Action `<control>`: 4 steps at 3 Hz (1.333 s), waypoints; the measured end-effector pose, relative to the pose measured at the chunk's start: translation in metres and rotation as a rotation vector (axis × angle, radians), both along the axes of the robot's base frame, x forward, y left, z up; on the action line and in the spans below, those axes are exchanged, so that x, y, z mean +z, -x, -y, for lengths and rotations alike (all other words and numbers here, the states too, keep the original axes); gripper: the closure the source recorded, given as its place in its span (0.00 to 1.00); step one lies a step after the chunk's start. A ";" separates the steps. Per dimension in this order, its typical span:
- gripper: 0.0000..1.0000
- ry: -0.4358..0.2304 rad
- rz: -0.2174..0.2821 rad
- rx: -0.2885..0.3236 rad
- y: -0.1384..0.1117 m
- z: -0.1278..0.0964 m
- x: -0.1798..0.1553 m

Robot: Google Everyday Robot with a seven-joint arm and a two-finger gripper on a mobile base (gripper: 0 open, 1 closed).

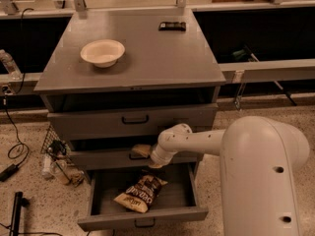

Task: Pick brown chip bag from bottom drawer and place on counter

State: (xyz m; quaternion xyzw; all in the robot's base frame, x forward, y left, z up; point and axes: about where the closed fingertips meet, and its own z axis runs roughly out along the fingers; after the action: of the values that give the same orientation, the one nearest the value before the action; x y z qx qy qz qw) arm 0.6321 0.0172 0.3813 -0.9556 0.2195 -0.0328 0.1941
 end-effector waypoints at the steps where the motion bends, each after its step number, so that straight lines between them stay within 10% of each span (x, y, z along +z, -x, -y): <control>1: 0.41 0.000 0.000 0.000 0.000 0.000 0.000; 3: 0.41 0.000 0.000 0.000 0.000 0.000 0.000; 4: 0.18 0.000 0.000 0.000 0.000 0.000 0.000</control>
Offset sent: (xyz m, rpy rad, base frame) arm -0.0008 -0.0198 0.0524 0.1436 -0.1586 -0.2086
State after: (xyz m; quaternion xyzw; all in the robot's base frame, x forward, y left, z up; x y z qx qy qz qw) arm 0.6320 0.0172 0.3812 -0.9555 0.2195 -0.0327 0.1941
